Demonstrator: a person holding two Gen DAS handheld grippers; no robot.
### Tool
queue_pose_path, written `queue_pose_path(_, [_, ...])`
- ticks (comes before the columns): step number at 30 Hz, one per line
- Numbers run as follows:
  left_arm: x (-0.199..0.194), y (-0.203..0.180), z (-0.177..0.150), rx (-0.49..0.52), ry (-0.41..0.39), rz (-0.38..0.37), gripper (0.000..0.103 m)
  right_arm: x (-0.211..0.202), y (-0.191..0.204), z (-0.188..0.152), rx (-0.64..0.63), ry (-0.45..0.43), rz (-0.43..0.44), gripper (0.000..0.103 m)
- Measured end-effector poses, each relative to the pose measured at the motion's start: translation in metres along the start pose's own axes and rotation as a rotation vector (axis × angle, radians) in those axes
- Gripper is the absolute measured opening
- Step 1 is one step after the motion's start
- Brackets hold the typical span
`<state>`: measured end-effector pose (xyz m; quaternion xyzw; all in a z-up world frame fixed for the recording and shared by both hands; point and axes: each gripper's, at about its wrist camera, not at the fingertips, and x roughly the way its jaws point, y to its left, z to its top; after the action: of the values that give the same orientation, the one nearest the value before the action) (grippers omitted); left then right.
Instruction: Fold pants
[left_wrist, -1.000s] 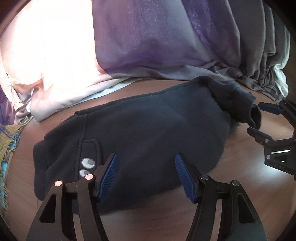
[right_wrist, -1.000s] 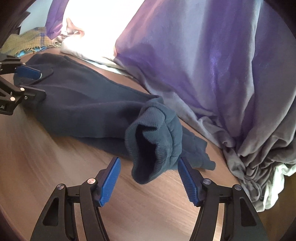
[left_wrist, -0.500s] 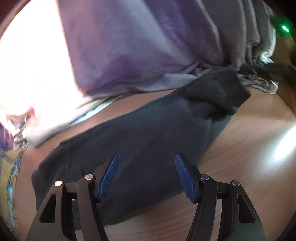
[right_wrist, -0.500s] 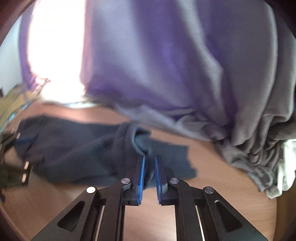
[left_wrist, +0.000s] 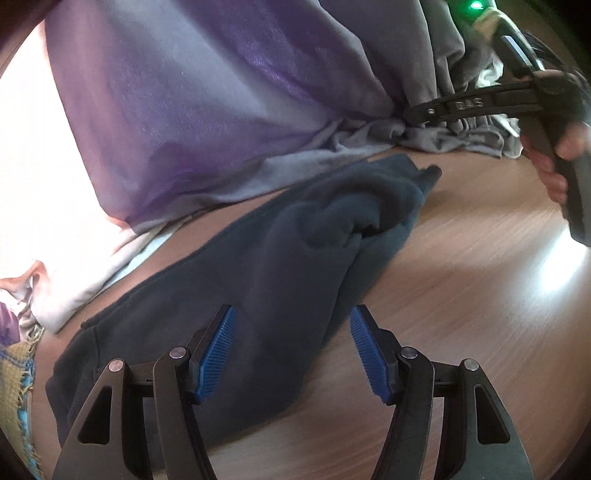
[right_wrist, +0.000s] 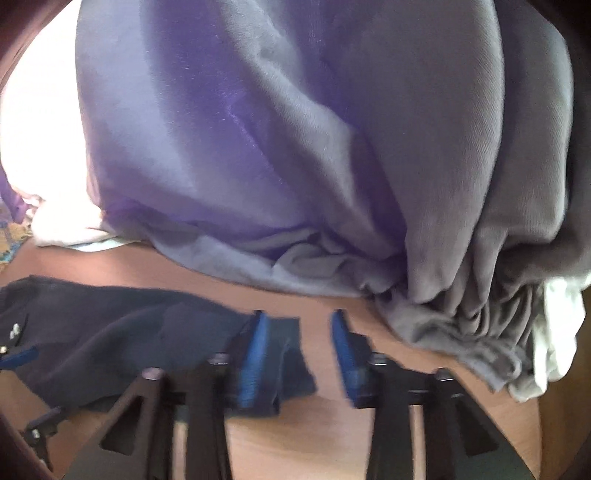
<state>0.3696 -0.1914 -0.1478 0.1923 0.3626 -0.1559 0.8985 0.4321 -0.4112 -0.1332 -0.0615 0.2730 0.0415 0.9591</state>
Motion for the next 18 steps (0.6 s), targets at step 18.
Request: queue_pose_path(18, [0.018,-0.003,-0.009,0.024,0.033,0.005,0.064,0.039,-0.021,-0.069,0.454,0.140,0.242,0.027])
